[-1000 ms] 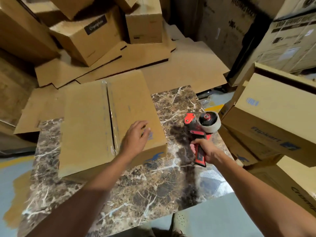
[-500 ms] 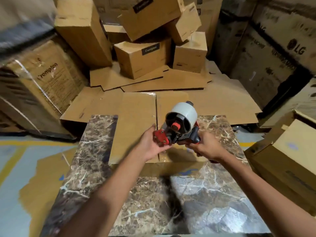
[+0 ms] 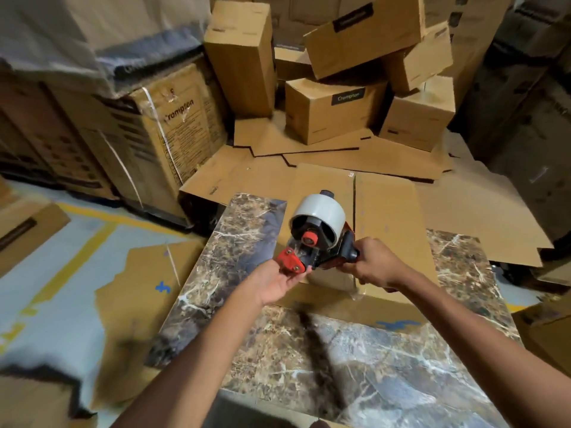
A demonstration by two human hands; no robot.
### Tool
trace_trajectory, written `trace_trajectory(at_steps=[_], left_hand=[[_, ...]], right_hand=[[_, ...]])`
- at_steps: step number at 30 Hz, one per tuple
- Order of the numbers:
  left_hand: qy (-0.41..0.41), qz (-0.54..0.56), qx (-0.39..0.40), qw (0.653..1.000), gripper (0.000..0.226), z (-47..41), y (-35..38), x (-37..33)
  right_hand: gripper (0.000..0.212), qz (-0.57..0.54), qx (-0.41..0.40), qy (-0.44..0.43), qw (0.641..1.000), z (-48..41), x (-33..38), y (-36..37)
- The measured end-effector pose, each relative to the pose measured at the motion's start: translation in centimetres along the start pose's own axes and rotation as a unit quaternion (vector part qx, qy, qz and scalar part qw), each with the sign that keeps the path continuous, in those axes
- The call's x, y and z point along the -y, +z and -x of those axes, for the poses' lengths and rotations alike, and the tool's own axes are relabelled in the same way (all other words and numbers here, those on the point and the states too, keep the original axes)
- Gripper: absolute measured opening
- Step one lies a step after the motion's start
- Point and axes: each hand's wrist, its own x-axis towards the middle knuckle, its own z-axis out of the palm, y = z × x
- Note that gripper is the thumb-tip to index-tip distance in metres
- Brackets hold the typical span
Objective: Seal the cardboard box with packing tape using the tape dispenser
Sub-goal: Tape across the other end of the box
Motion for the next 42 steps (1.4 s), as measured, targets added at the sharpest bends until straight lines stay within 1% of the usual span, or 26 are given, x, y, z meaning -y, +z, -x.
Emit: trace_trajectory(at_steps=[2,4,6,8,11,15,17,18,21,26,27,29,31,32,33,35,38,40,42], left_hand=[[0.028,-0.003,-0.014,1.0,0.03,0.5,-0.3,-0.4],[0.042,0.018,-0.028,0.999,0.027,0.9,-0.6,-0.8],[0.045,0.046,-0.041,0.997,0.037,1.3,-1.0,-1.1],[0.048,0.047,-0.044,0.997,0.046,1.7,-1.5,-1.2],[0.051,0.04,-0.043,0.997,0.049,2.3,-2.5,-0.9],[0.074,0.096,-0.069,0.99,0.054,2.6,-3.4,-0.8],[0.073,0.091,-0.07,0.991,0.059,2.8,-3.6,-0.9],[0.069,0.076,-0.059,0.993,0.058,3.1,-3.6,-0.9],[0.066,0.015,-0.04,0.997,0.038,3.5,-3.7,-0.7],[0.06,0.005,-0.03,0.998,0.025,3.5,-4.2,0.0],[0.063,-0.012,-0.023,0.998,0.022,3.5,-4.1,0.0],[0.077,-0.064,-0.018,0.995,0.019,3.7,-3.7,-0.1],[0.093,-0.112,-0.026,0.989,0.021,3.3,-3.5,-0.3],[0.093,-0.125,-0.031,0.987,0.024,3.2,-3.4,-0.5],[0.088,-0.125,-0.038,0.988,0.027,3.1,-3.2,-0.6],[0.071,-0.089,-0.041,0.993,0.035,2.7,-3.2,-0.6],[0.047,-0.043,-0.01,0.998,0.03,3.2,-3.2,-0.4],[0.045,-0.075,0.004,0.996,0.023,3.2,-3.3,-0.1],[0.043,-0.115,0.002,0.992,0.019,3.1,-3.3,-0.2]], right_hand=[[0.014,0.003,0.013,-0.014,1.0,-0.6,0.7,0.4],[0.012,0.01,0.027,-0.029,0.999,-1.1,1.4,0.6],[0.013,0.021,0.034,-0.038,0.998,-1.6,2.0,0.8],[0.019,0.036,0.041,-0.043,0.998,-1.9,2.3,1.1],[0.02,0.036,0.049,-0.042,0.997,-2.2,2.6,1.8],[0.02,0.049,0.069,-0.047,0.995,-2.3,2.6,2.3],[0.019,0.056,0.076,-0.047,0.994,-2.3,2.3,2.4],[0.018,0.052,0.079,-0.047,0.994,-2.3,2.1,2.5],[0.013,0.039,0.081,-0.046,0.995,-2.2,1.5,2.8],[0.009,-0.007,0.08,-0.042,0.996,-1.7,0.6,3.1],[0.011,-0.015,0.077,-0.041,0.996,-1.6,0.5,3.2],[0.027,-0.031,0.071,-0.039,0.996,-1.4,0.2,3.3],[0.043,-0.033,0.07,-0.048,0.996,-1.1,-0.2,3.4],[0.047,-0.027,0.071,-0.053,0.996,-1.0,-0.4,3.5],[0.044,-0.023,0.073,-0.053,0.996,-1.0,-0.8,3.6],[0.028,-0.024,0.073,-0.042,0.996,-0.8,-1.2,3.7],[0.019,-0.038,0.065,-0.029,0.997,-0.6,-1.5,3.7],[0.013,-0.045,0.059,-0.026,0.997,-0.4,-1.5,3.5],[0.007,-0.05,0.058,-0.025,0.997,-0.1,-1.2,3.3]])
